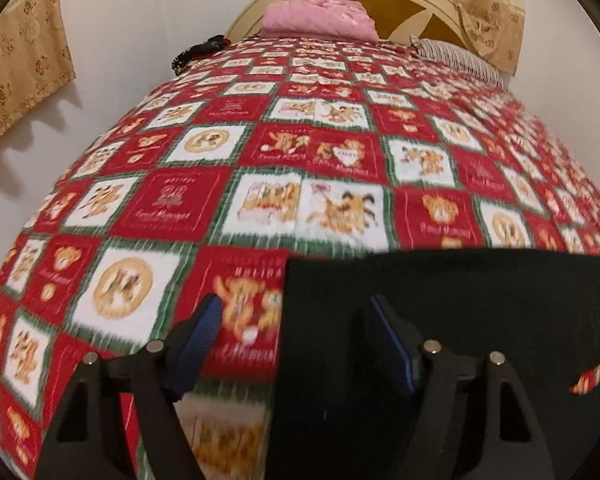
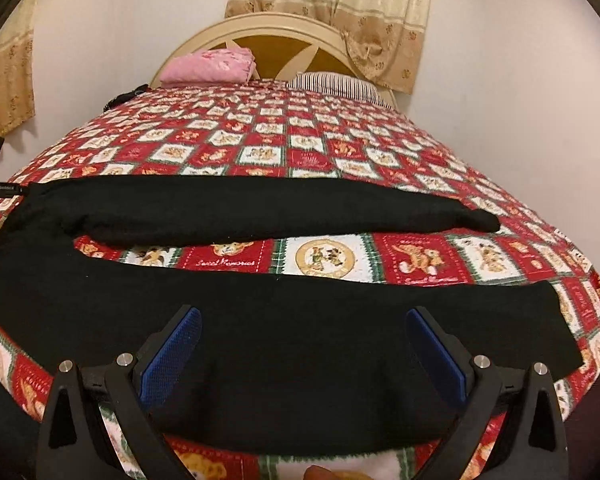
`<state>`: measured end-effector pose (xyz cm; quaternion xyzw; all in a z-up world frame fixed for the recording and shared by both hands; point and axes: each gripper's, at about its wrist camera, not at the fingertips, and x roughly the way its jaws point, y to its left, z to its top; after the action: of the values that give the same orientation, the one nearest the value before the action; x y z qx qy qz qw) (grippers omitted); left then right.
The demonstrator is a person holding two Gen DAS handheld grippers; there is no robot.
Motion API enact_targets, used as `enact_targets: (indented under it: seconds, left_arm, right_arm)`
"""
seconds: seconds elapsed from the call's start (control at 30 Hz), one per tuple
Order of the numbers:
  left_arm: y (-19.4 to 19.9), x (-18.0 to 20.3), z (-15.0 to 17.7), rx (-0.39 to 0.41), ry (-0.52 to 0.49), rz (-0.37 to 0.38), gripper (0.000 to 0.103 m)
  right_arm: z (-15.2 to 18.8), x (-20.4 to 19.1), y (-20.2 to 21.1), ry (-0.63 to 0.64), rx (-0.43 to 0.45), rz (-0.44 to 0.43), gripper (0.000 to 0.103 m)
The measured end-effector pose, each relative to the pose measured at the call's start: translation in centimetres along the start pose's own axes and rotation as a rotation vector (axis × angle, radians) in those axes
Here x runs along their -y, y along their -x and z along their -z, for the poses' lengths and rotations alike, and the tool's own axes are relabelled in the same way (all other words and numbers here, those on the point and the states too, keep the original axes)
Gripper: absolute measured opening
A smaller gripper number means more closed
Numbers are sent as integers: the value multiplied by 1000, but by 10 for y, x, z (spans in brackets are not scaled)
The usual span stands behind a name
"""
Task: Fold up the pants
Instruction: 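Lower both grippers onto the black pants' waistband and close them on it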
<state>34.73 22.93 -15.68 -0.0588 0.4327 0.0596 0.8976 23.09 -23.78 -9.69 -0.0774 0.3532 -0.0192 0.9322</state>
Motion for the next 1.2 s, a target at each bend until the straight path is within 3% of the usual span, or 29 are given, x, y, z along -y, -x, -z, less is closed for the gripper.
enact_targets:
  seconds: [0.23,0.3,0.37,0.5,0.57,0.63,0.77,0.93,0.97,1.03,1.2]
  left_arm:
    - [-35,-9,-9,-60,26,79,62]
    - [-34,-12,-8,-40,38,100,62]
    - [-34,-13,-8,-44,41,108,62]
    - [-32,-9,-11,-50,-10,97,62]
    - [-31,-7,-13,-53,-29,100,54]
    - [-29,-2,-15,-54,-48,121,38]
    - [-32,3,-14,-40,-71,96,38]
    - [-36,-16,-15,-52,15,202,38]
    - [-36,-16,-14,-50,16,210,37]
    - [-34,-14,-14,-42,0,200,18]
    - [-31,-8,-14,-25,-28,194,15]
  right_arm:
    - [-10,3,-16,-14,-10,-69,100]
    - [-17,12,-21,-39,-23,-95,88]
    - [-23,24,-28,-59,-46,-110,70]
    - [-34,52,-37,-104,-60,-89,69]
    - [-38,65,-40,-125,-57,-72,69]
    - [-43,77,-43,-144,-54,-56,69]
    - [-52,104,-49,-199,-59,-34,69]
    - [-60,133,-58,-230,-65,4,69]
    - [-62,136,-60,-231,-68,9,69]
    - [-66,148,-64,-236,-75,20,69]
    - [-86,188,-78,-233,-69,70,69]
